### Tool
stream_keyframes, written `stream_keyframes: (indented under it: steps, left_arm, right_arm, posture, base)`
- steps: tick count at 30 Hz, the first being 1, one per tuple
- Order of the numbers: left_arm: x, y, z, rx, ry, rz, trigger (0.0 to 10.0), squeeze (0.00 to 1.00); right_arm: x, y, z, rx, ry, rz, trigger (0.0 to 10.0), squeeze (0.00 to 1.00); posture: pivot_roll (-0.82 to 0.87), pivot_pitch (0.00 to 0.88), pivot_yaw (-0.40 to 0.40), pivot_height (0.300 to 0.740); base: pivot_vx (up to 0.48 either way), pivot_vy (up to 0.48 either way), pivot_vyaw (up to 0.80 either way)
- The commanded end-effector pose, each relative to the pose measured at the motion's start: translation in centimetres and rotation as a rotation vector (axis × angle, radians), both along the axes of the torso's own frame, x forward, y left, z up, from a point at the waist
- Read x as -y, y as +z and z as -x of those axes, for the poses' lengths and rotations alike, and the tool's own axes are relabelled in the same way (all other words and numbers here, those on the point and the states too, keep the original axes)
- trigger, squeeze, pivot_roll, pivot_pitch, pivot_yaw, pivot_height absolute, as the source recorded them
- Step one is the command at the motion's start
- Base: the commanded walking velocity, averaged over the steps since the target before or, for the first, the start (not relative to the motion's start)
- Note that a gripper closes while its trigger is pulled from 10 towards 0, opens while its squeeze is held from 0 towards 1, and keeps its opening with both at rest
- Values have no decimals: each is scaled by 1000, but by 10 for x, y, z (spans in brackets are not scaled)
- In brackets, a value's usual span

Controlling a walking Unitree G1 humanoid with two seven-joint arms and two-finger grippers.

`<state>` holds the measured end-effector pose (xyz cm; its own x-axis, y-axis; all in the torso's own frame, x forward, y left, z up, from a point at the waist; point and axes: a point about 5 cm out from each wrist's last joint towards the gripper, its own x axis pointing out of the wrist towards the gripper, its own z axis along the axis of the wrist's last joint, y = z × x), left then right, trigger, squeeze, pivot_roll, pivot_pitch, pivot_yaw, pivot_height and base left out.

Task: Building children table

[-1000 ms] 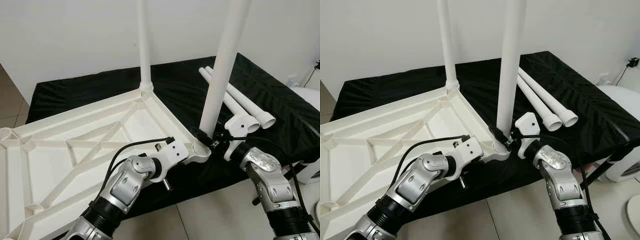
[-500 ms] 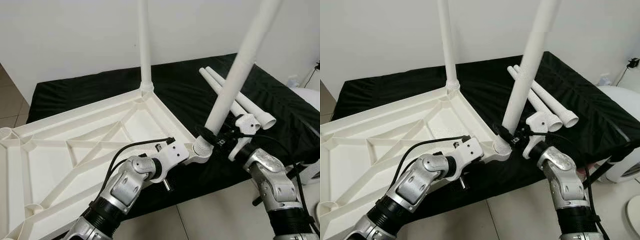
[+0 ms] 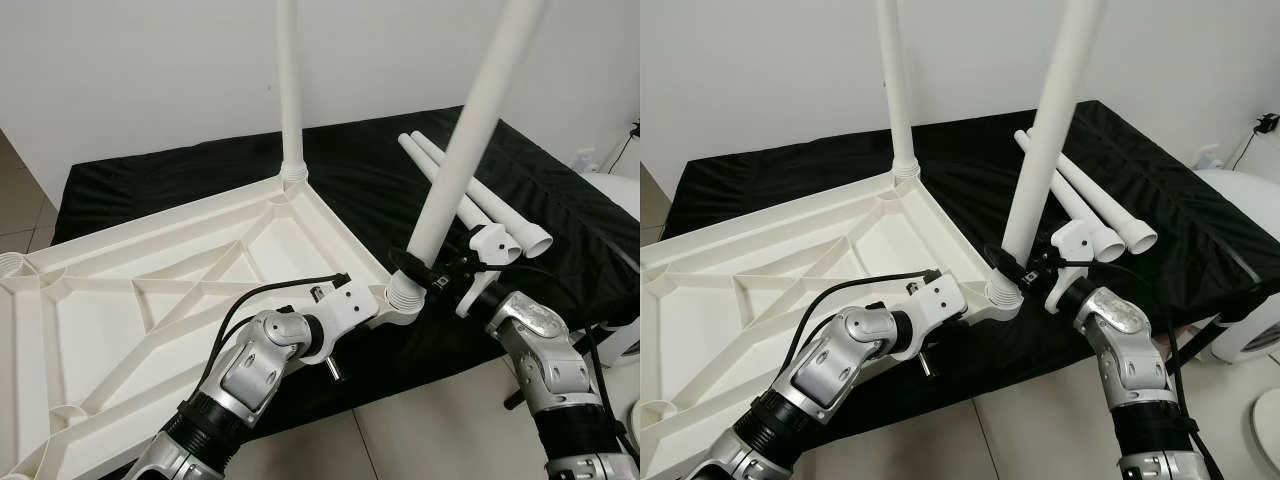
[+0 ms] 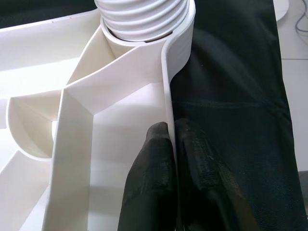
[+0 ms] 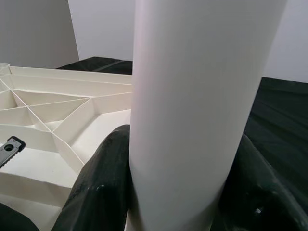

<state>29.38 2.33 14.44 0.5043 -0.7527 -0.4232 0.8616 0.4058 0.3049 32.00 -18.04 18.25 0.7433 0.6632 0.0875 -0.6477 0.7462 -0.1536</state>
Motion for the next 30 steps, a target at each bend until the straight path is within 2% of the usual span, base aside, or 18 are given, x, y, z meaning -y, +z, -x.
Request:
stream_keyframes:
  steps: [1,9,15,23,30]
  left_arm:
    - [-1,23,-5,116,26,28,10000,0]
    - [0,23,-4,118,24,30,10000,0]
    - [1,23,-3,117,19,33,10000,0]
    - [1,23,-1,116,20,38,10000,0]
    - [1,24,-1,119,17,40,10000,0]
  right_arm:
    - [9,-35,2,-158,-40,77,10000,0]
    - [4,-33,-4,-141,2,103,10000,0]
    - [1,-35,-8,-122,25,169,10000,0]
    - [-7,-46,4,-122,53,159,10000,0]
    - [1,-56,13,-139,19,154,10000,0]
  posture:
    - [-118,100,51,740]
    - [-118,92,49,740]
    - [-117,88,47,740]
    - [-116,83,41,740]
    - [-118,88,43,740]
  base:
    - [0,0,0]
    - [0,0,0]
    - [0,0,0]
    - [0,0,0]
    - [0,0,0]
